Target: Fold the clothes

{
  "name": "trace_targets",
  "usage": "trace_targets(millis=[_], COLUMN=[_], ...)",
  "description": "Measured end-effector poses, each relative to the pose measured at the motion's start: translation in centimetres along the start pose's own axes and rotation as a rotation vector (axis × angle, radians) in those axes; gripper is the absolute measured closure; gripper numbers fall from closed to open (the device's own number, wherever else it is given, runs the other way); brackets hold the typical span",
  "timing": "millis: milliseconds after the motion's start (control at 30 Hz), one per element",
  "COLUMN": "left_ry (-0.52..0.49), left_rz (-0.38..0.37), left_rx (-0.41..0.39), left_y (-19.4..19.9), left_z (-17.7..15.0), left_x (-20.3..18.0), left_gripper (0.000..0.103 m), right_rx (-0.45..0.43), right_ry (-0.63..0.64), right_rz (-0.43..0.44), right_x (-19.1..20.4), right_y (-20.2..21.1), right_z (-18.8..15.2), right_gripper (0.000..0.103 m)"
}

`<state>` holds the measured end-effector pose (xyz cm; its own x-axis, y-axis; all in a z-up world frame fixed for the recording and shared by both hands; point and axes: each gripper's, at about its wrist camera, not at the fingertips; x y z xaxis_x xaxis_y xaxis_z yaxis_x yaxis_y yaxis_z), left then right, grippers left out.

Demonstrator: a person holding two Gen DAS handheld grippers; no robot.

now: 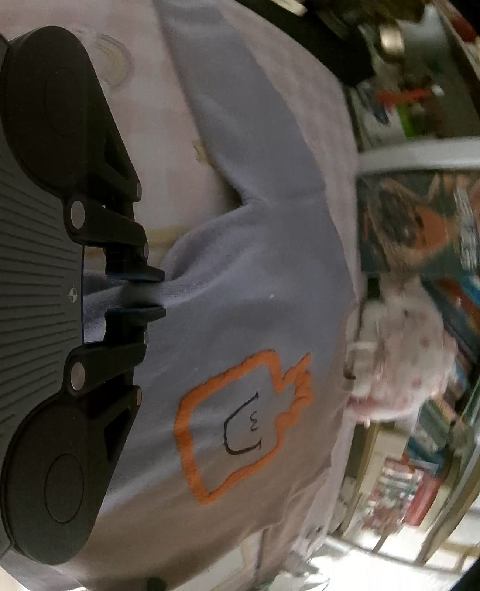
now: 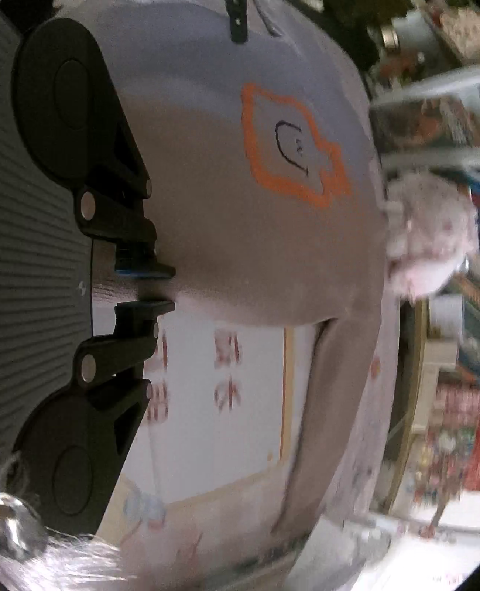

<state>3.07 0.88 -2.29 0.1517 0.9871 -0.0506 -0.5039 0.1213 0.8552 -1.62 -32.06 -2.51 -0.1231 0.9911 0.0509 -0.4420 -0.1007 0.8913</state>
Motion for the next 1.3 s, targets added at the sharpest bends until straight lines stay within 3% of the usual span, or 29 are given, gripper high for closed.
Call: trace_targets(millis=[200,533,733,800,867,933,1000,1033,1067,1133,1233,1300], left_ry=[-0.010,0.034,0.060,0.081,0.100,0.099,0.083,0.074,0.072,0.092,0.104,0.098], left_rz=[-0.007,-0.005,-0.027,-0.054,-0.082,-0.090,-0.085,-0.082,-0.075,-0.086,-0.089,-0.082], left_rx=[-0.010,-0.011,0.002,0.021,0.042,0.038,0.025,0.018,0.010,0.003,-0.001,0.000], left_y=[-0.8,-0.4,0.7,0.9,1.1,1.4,1.6,1.7,1.8,2.0,2.3,2.5], left_z=[1.6,1.8,1.1,0.5,-0.2,-1.0,-1.6,-1.8,-2.0,-2.3,-2.7,-2.9], left_x=[0.7,1.6,1.9,2.0,2.0,1.8,1.5,1.3,1.3,1.5,1.5,1.4], left_gripper=[0.091,0.089,0.077,0.074,0.062,0.062,0.064,0.070,0.086,0.093,0.095,0.095], right_rx=[0.019,0.015,0.019,0.019,0.020,0.020,0.020,0.020,0.020,0.021,0.017,0.012], right_ry=[-0.014,0.025,0.024,0.014,0.001,-0.011,-0.024,-0.030,-0.036,-0.049,-0.052,-0.043], right_rz=[-0.006,-0.012,-0.014,-0.012,-0.009,-0.006,-0.003,-0.002,-0.001,0.002,0.008,0.004], right_x=[1.0,2.0,1.9,1.9,1.8,1.8,1.7,1.7,1.6,1.6,1.6,1.9], right_y=[0.4,0.0,-0.2,-0.1,0.0,0.0,0.1,0.1,0.2,0.3,0.3,0.4], right_z=[-1.9,-1.6,-1.5,-1.6,-1.8,-1.9,-2.1,-2.2,-2.3,-2.4,-2.5,-2.5], right_gripper=[0.092,0.092,0.088,0.084,0.075,0.074,0.074,0.074,0.074,0.078,0.088,0.090])
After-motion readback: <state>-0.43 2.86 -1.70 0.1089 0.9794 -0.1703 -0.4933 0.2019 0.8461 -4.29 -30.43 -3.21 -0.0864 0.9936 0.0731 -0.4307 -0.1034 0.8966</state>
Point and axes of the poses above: each gripper's, at about its wrist camera, not at the fingertips, and y roughly against the way its jaws point, x to its left, z to its top, and after that the axes turned 9 degrees about x, right-handed
